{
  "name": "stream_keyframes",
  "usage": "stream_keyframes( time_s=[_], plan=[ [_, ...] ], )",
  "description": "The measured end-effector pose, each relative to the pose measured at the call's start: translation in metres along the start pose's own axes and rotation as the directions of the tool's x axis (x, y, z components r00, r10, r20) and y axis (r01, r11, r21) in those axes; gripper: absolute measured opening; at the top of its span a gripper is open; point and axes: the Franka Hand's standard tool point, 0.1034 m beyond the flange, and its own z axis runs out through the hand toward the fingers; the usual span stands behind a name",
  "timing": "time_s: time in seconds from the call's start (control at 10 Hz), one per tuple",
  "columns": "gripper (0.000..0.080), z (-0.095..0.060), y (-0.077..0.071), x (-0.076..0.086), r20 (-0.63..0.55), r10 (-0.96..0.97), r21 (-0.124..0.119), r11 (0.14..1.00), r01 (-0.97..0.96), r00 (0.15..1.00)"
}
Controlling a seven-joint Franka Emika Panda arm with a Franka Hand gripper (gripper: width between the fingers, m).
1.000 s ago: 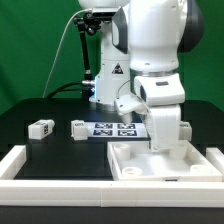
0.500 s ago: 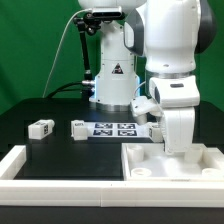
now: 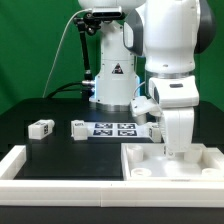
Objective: Assemble one leg
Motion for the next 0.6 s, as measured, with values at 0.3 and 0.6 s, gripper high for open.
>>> stream_keyframes(
  time_s=[0.3, 0.6],
  plan=[
    [0.0581, 0.0000, -0.0001, -0.0002, 0.000, 0.000, 0.000, 1.000, 0.000, 1.000],
    [0.0645, 0.0001, -0.0001, -0.0003, 0.000, 0.000, 0.000, 1.000, 0.000, 1.000]
  ],
)
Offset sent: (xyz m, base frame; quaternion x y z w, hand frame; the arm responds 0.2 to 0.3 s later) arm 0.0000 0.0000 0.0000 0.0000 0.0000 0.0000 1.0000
